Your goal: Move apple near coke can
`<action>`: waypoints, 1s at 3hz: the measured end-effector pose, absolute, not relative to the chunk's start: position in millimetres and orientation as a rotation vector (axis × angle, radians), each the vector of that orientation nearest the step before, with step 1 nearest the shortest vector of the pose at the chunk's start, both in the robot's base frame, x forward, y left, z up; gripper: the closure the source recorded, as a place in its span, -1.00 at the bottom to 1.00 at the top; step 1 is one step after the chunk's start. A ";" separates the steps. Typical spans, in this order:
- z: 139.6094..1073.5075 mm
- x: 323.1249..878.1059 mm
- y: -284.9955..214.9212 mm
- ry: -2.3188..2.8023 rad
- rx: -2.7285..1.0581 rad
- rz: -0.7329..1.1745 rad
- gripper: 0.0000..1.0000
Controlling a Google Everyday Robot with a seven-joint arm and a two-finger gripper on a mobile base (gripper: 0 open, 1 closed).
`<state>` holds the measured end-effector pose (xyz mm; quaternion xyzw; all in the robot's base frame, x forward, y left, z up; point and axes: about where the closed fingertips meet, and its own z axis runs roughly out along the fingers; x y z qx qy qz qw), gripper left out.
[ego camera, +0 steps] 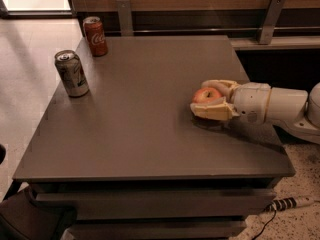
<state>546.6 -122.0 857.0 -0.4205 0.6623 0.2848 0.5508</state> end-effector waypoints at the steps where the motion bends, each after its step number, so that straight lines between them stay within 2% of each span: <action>1: 858.6 547.1 -121.9 1.565 -0.997 0.671 1.00; 2: 881.0 558.8 -129.8 1.547 -1.006 0.635 1.00; 3: 938.0 596.6 -145.1 1.522 -1.021 0.558 1.00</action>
Offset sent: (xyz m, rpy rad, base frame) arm 0.0658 -0.0504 0.1281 -0.0808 -0.1890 -0.0623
